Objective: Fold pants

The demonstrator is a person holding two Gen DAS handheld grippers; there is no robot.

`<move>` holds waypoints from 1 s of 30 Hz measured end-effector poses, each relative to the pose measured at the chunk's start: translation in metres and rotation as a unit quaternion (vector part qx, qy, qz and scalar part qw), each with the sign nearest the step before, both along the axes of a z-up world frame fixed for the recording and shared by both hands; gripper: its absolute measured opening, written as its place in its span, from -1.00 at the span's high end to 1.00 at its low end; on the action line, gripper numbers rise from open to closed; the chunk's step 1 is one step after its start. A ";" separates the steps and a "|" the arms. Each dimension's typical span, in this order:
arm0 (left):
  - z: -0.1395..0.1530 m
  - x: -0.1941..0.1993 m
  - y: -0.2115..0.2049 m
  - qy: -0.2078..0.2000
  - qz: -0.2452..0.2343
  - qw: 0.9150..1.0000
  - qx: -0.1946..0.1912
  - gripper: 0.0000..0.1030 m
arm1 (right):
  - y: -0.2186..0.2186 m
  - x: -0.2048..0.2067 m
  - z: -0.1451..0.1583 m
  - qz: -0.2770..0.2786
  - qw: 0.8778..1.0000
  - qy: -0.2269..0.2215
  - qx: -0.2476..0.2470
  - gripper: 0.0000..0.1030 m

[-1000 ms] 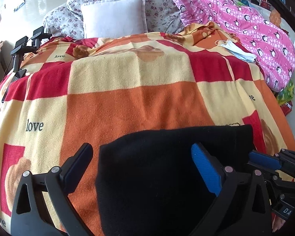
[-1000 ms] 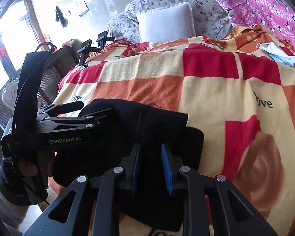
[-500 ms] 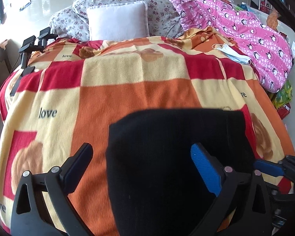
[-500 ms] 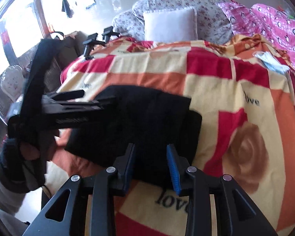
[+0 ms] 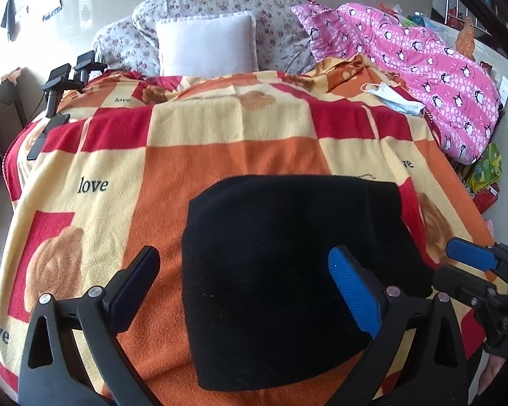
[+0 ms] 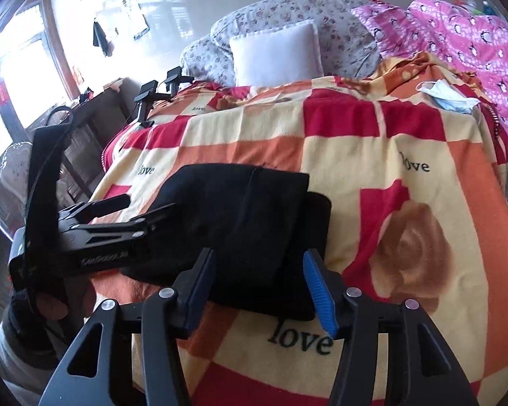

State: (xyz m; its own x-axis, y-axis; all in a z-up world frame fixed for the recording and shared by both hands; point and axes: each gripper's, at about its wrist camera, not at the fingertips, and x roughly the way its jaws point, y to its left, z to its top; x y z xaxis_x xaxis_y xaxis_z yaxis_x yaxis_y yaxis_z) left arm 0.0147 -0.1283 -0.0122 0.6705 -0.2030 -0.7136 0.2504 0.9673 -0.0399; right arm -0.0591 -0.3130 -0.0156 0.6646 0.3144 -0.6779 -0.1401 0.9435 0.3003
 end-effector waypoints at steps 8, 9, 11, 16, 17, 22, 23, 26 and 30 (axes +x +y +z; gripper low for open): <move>-0.001 -0.001 -0.006 -0.007 0.000 1.000 0.003 -0.96 | -0.004 0.007 -0.003 -0.015 1.000 0.007 -0.003 -0.14; -0.001 -0.001 -0.007 -0.007 0.000 1.000 0.002 -0.96 | -0.004 0.009 -0.004 -0.020 1.000 0.009 -0.006 -0.18; -0.001 -0.001 -0.007 -0.006 0.001 1.000 0.003 -0.96 | -0.005 0.012 -0.007 -0.023 1.000 0.012 -0.008 -0.19; -0.003 0.000 -0.009 -0.005 0.002 1.000 0.007 -0.96 | -0.006 0.017 -0.013 -0.023 0.999 0.021 -0.005 -0.19; -0.003 0.001 -0.010 -0.003 0.002 1.000 0.007 -0.96 | -0.007 0.018 -0.014 -0.024 0.999 0.022 -0.003 -0.19; -0.006 0.005 -0.010 0.002 0.003 1.000 0.006 -0.96 | -0.011 0.021 -0.018 -0.030 0.999 0.028 0.006 -0.25; -0.007 0.006 -0.010 0.003 0.003 1.000 0.005 -0.96 | -0.011 0.022 -0.019 -0.030 0.999 0.029 0.007 -0.25; -0.008 0.008 -0.010 0.004 0.004 1.000 0.006 -0.96 | -0.011 0.024 -0.020 -0.030 0.999 0.030 0.008 -0.27; -0.010 0.009 -0.011 0.006 0.003 1.000 0.007 -0.96 | -0.010 0.027 -0.023 -0.029 0.999 0.035 0.009 -0.29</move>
State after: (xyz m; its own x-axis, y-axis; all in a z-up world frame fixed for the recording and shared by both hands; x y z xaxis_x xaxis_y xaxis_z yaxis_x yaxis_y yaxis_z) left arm 0.0241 -0.1396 -0.0221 0.6633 -0.1890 -0.7241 0.2434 0.9695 -0.0301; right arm -0.0321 -0.3229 -0.0390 0.6335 0.2898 -0.7174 -0.0637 0.9436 0.3250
